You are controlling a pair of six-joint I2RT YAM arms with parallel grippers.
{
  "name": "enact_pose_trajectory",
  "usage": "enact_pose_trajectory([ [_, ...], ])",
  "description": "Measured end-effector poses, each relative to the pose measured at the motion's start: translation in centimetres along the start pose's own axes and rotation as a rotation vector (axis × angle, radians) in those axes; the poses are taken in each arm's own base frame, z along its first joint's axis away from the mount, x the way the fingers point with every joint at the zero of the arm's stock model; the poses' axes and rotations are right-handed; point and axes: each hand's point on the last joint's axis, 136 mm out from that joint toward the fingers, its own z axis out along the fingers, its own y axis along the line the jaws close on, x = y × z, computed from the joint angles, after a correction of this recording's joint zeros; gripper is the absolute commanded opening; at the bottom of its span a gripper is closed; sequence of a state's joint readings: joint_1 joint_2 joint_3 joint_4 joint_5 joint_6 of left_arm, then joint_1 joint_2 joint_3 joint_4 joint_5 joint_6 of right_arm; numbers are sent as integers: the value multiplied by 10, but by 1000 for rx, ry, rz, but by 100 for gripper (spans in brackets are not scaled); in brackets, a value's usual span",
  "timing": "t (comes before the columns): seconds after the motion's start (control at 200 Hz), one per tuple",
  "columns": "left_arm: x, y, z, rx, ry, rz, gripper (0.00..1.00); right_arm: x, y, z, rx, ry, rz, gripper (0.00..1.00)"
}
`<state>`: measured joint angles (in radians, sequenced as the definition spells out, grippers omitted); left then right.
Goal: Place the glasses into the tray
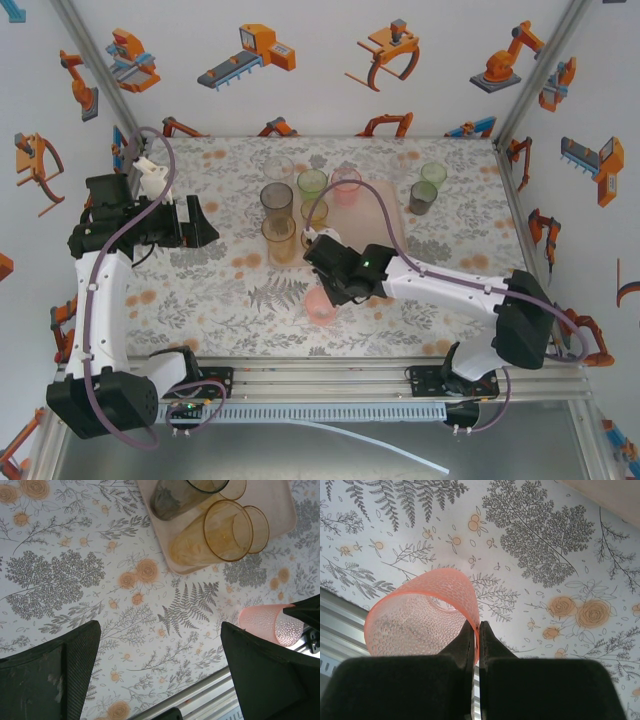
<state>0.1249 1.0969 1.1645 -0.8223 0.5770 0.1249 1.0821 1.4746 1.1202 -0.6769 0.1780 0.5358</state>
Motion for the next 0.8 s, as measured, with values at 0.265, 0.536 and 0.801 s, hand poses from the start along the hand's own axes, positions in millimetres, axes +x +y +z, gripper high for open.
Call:
enact_pose_trajectory([
  [0.265, 0, -1, 0, 3, 0, -1, 97, 17, -35, -18, 42, 9, 75, 1],
  [0.536, 0, -2, 0, 12, -2, -5, 97, 11, -97, -42, 134, -34, 229, 1],
  [0.801, -1, -5, 0, 30, -4, -9, 97, -8, -167, -49, 231, -63, 405, 1],
])
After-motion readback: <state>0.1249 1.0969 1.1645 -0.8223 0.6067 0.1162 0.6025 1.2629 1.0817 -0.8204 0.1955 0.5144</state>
